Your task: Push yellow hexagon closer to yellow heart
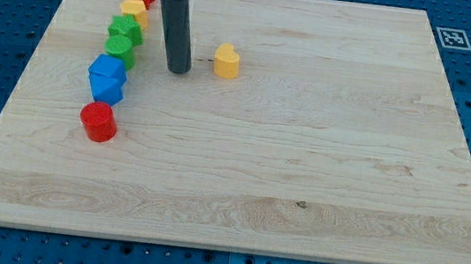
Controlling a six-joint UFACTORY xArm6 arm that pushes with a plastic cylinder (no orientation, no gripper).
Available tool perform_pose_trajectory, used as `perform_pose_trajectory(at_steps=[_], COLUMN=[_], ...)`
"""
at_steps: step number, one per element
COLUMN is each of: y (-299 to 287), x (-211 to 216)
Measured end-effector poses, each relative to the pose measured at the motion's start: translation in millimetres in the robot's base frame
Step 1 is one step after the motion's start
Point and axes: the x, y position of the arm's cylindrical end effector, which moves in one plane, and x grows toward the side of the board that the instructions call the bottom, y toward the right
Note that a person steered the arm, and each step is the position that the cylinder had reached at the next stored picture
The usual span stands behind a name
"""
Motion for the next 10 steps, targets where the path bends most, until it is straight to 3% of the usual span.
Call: perform_pose_trajectory(at_steps=[4, 5, 7, 10], y=[0.5, -25.1, -144.3, -154.6], x=[-161.4, -176.4, -176.7, -134.7])
